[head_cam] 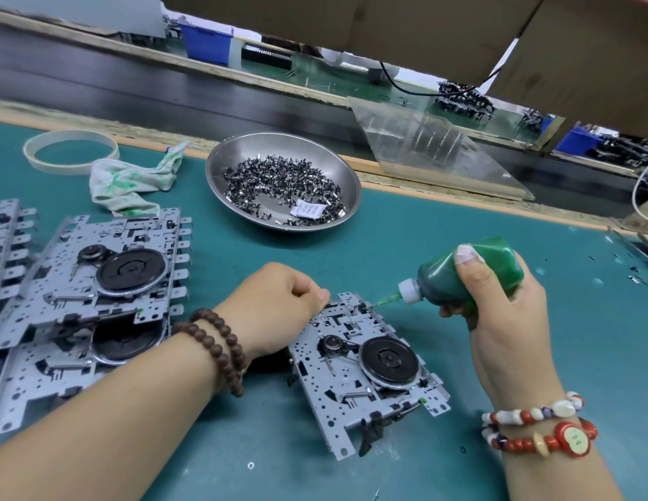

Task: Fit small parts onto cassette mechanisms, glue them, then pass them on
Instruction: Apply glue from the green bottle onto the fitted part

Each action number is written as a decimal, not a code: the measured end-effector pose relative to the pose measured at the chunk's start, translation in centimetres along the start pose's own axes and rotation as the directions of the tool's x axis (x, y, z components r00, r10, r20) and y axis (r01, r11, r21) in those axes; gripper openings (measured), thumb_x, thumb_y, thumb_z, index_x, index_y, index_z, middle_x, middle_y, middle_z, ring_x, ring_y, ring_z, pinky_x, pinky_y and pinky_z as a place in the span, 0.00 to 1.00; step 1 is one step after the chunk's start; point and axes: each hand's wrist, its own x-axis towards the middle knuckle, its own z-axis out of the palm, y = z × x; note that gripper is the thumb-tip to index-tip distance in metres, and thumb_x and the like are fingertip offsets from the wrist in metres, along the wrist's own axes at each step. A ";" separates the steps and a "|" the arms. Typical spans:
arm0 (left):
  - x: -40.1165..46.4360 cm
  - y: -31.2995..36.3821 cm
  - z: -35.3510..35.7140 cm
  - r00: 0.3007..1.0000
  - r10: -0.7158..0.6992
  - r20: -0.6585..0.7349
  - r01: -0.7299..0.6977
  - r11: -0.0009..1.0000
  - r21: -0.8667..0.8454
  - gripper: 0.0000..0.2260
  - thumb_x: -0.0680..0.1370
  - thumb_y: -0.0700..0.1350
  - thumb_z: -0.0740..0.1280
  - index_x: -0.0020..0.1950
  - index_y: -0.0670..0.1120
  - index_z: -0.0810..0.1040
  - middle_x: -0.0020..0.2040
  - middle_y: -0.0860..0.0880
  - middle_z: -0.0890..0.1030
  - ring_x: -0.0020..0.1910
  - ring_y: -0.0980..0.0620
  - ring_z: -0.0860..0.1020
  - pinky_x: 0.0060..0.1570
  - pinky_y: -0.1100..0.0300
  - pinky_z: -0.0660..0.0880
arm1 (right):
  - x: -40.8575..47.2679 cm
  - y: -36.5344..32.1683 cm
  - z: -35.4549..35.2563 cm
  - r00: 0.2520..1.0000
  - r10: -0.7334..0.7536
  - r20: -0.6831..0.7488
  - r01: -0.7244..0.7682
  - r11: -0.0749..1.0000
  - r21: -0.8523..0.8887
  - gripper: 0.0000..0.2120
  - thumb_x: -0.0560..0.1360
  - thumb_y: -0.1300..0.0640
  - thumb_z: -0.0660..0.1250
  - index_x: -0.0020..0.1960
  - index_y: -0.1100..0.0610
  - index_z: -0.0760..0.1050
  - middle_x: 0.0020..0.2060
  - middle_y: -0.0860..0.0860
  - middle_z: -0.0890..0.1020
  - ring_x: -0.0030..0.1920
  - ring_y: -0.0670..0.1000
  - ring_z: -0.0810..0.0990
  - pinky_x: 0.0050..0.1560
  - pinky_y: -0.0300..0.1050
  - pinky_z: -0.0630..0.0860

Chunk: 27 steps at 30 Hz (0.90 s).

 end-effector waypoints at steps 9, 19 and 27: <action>0.0 0.0 0.0 1.000 0.007 -0.007 -0.007 1.000 0.007 0.15 0.78 0.48 0.64 0.43 0.37 0.79 0.45 0.35 0.81 0.35 0.50 0.73 0.51 0.48 0.75 | 0.0 0.0 0.0 1.000 0.007 -0.006 -0.007 1.000 -0.003 0.05 0.69 0.51 0.66 0.35 0.45 0.79 0.31 0.46 0.78 0.34 0.49 0.77 0.26 0.37 0.72; 0.0 0.1 0.1 1.000 0.007 -0.008 -0.007 1.000 -0.006 0.14 0.77 0.48 0.64 0.43 0.37 0.80 0.46 0.35 0.81 0.36 0.50 0.74 0.53 0.47 0.76 | 0.1 0.0 -0.2 1.000 0.023 -0.015 -0.023 1.000 -0.003 0.05 0.69 0.51 0.66 0.35 0.47 0.78 0.32 0.49 0.78 0.34 0.50 0.77 0.26 0.36 0.72; -0.3 0.4 0.3 0.998 0.059 -0.024 -0.059 0.998 0.003 0.12 0.78 0.47 0.64 0.42 0.41 0.81 0.45 0.37 0.82 0.39 0.47 0.78 0.52 0.49 0.76 | 0.1 -0.2 -0.2 0.995 0.103 0.001 -0.101 0.974 0.202 0.04 0.70 0.53 0.64 0.39 0.54 0.71 0.28 0.44 0.77 0.30 0.44 0.77 0.24 0.33 0.69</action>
